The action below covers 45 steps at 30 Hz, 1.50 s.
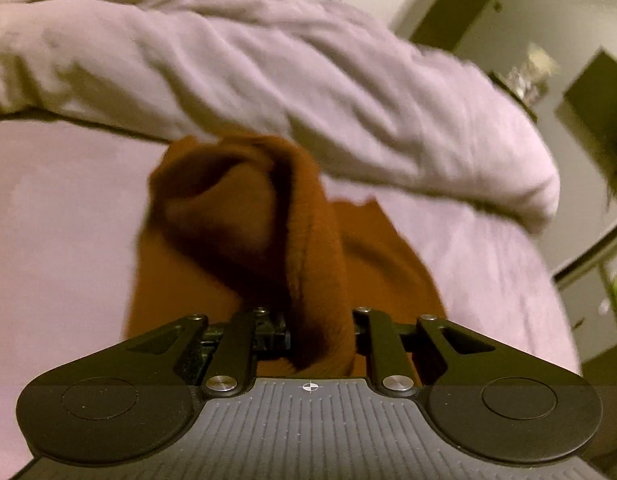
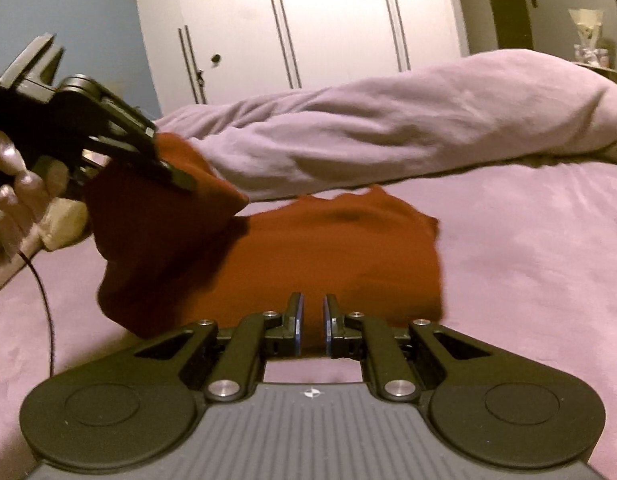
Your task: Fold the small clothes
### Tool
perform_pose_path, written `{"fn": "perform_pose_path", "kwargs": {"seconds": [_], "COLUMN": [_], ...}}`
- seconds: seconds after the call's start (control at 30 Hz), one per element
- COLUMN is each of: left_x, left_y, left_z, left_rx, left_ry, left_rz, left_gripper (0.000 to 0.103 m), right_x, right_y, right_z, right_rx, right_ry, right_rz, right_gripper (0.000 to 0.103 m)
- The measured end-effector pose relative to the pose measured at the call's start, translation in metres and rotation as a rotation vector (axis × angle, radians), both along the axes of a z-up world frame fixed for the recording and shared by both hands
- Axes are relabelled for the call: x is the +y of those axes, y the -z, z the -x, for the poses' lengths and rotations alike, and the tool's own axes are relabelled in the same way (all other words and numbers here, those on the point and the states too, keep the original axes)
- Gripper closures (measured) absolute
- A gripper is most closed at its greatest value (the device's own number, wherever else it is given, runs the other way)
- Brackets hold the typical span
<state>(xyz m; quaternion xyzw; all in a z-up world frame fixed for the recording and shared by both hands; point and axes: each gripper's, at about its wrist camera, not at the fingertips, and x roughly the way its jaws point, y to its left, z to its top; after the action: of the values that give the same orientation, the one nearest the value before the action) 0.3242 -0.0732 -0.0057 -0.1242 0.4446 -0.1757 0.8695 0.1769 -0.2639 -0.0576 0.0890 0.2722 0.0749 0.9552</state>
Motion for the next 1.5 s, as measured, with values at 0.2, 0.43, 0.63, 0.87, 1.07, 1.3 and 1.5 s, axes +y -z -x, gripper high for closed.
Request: {"fn": "perform_pose_path", "kwargs": {"seconds": [0.2,0.43,0.63,0.87,1.07,1.3,1.5], "left_x": [-0.034,0.025,0.080,0.095,0.082,0.074,0.066], "left_y": [0.032,-0.009,0.014,0.032,0.034,0.039,0.041], "left_z": [0.019,0.075,0.069,0.060,0.059,0.057,0.063], "left_rx": [-0.052,-0.157,-0.129,-0.076,-0.088,-0.105,-0.145], "left_ry": [0.104,0.067,-0.170,-0.239,-0.237,-0.239,-0.229], "left_rz": [-0.119,-0.040,-0.200,-0.177,-0.254,-0.352,-0.402], "left_gripper": [0.049,0.038,0.035,0.035,0.031,0.028,0.028], "right_x": [-0.022,-0.020,-0.010,0.038,0.082,0.059,0.027], "right_y": [0.011,0.015,0.005,-0.032,-0.024,0.020,-0.006], "right_z": [0.003,0.002,-0.003,-0.028,-0.059,-0.054,-0.062], "right_rx": [0.053,0.063,0.035,-0.089,-0.070,0.053,0.122], "right_ry": [0.028,0.022,0.018,-0.110,-0.236,-0.178,-0.142], "right_rz": [-0.033,-0.013,0.007,0.040,0.135,0.259,0.019], "right_gripper": [0.094,0.094,0.094,0.094,0.094,0.096,0.089]}}
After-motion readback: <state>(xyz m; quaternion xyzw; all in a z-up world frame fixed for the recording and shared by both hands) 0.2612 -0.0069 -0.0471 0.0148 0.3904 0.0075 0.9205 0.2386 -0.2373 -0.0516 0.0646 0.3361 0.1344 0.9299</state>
